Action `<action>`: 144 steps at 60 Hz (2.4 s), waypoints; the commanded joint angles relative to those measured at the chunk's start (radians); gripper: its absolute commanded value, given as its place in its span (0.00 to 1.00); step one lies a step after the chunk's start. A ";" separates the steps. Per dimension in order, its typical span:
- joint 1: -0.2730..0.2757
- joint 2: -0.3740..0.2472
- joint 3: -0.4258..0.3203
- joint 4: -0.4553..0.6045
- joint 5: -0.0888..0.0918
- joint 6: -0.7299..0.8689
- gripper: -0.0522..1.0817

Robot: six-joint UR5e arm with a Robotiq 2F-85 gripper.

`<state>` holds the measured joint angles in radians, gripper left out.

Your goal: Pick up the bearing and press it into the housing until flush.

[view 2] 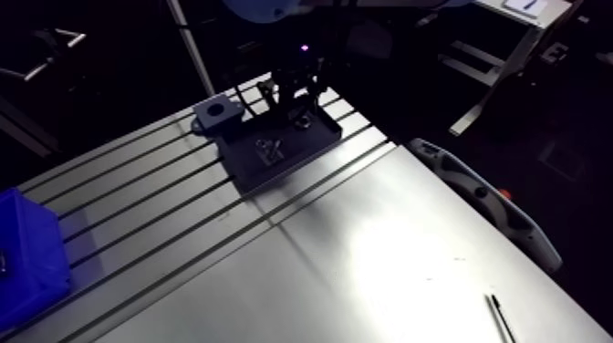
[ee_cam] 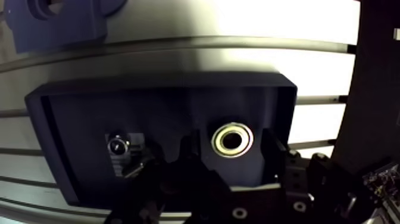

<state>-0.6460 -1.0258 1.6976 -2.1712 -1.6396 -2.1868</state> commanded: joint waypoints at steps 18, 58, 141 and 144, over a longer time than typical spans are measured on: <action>-0.001 0.009 0.003 0.000 -0.001 0.002 0.39; 0.000 0.013 0.001 0.000 -0.018 0.003 0.47; 0.006 -0.025 -0.005 0.010 -0.013 -0.002 0.58; 0.006 -0.031 -0.005 0.013 -0.013 0.002 0.58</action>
<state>-0.6432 -1.0325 1.6970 -2.1684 -1.6550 -2.1893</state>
